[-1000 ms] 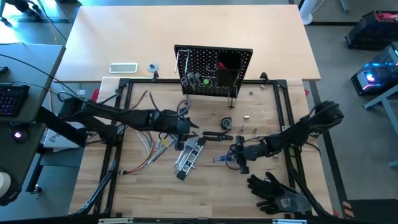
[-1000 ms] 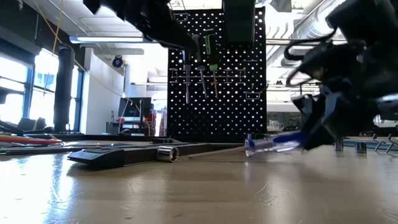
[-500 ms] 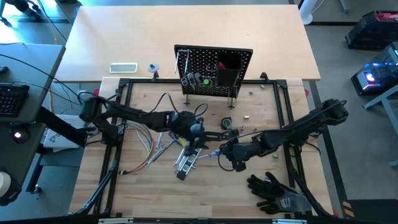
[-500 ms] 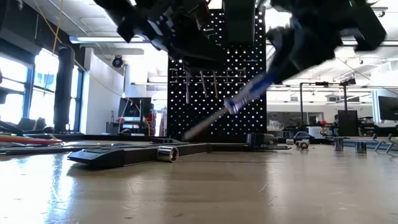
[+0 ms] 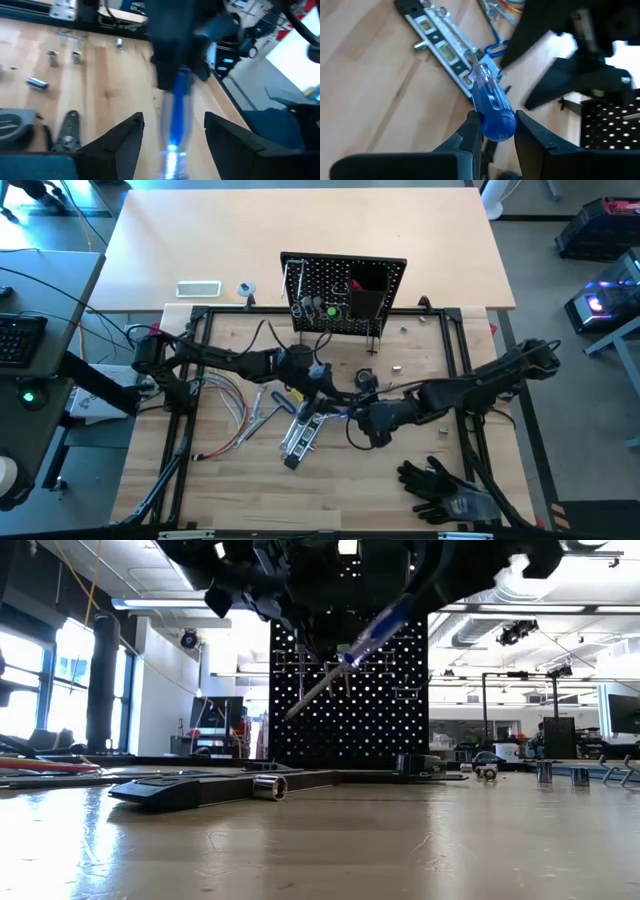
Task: Hang tools onto peg board
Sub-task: Hang the blue screwdriver on the peg board
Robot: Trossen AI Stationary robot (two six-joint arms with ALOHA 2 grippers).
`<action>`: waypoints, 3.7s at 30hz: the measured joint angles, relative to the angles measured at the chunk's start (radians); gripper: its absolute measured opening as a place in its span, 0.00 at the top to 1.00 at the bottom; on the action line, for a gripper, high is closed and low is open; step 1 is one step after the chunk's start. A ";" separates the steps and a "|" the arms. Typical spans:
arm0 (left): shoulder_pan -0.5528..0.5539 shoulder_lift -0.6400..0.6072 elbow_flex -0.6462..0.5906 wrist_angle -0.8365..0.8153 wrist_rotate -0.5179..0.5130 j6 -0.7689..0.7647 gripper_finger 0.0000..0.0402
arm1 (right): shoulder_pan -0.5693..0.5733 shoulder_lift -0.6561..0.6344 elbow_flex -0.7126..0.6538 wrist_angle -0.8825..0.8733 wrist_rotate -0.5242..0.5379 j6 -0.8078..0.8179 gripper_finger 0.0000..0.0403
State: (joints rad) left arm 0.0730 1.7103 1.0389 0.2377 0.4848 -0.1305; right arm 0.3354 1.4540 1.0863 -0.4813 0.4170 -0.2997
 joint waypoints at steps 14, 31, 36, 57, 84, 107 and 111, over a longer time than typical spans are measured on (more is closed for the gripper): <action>0.000 0.000 0.000 0.003 0.000 0.012 0.49 | -0.055 0.034 0.000 0.156 -0.053 -0.127 0.99; 0.005 -0.006 -0.001 -0.192 -0.050 0.145 0.49 | 0.104 0.029 -0.083 -0.020 -0.473 0.204 0.72; 0.006 -0.006 -0.001 -0.170 -0.050 0.159 0.49 | 0.186 0.072 -0.128 0.126 -0.357 0.082 0.50; -0.005 -0.006 -0.001 -0.195 -0.050 0.135 0.49 | 0.079 0.357 -0.123 0.160 -0.413 -0.190 0.60; 0.014 -0.008 -0.002 -0.179 -0.050 0.197 0.49 | 0.025 0.213 -0.131 0.089 -0.211 0.117 0.85; 0.060 -0.317 -0.002 -0.064 -0.128 0.512 0.49 | 0.011 -0.150 -0.127 0.343 0.069 0.090 0.85; 0.047 -0.368 -0.002 -0.036 -0.123 0.577 0.49 | -0.005 -0.169 -0.126 0.466 0.051 0.018 0.85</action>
State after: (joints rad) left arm 0.1199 1.3425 1.0367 0.2013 0.3618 0.4468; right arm 0.3305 1.2848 0.9600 -0.0152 0.4680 -0.2813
